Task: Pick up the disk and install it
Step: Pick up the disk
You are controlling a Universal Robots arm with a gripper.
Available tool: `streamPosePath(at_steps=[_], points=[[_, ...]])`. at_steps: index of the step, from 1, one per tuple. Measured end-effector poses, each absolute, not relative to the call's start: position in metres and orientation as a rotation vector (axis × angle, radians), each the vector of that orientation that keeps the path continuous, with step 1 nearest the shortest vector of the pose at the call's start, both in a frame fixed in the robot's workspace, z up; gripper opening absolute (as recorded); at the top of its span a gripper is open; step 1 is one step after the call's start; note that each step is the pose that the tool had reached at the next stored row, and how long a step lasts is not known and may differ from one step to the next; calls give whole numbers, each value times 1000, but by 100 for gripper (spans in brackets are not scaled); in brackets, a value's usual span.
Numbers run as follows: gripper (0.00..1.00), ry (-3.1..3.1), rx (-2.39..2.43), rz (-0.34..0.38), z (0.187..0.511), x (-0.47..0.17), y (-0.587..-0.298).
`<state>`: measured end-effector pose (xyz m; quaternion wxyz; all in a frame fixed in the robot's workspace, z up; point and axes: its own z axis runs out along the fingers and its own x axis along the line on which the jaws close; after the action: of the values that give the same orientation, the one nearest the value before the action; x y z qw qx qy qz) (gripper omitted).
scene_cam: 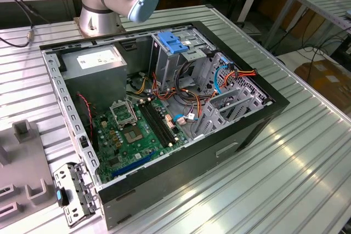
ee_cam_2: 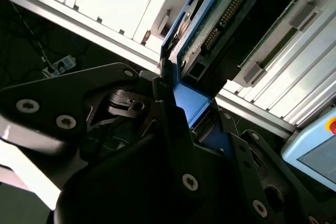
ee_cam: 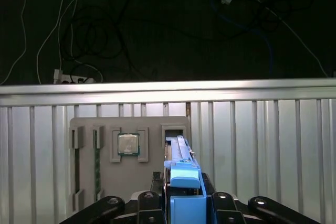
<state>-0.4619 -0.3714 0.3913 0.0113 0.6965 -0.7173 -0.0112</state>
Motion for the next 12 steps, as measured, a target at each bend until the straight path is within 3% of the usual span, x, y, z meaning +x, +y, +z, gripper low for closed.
streamPosePath(at_steps=[12], points=[[37, -2237, 2172, -36, 405, -462, -371]])
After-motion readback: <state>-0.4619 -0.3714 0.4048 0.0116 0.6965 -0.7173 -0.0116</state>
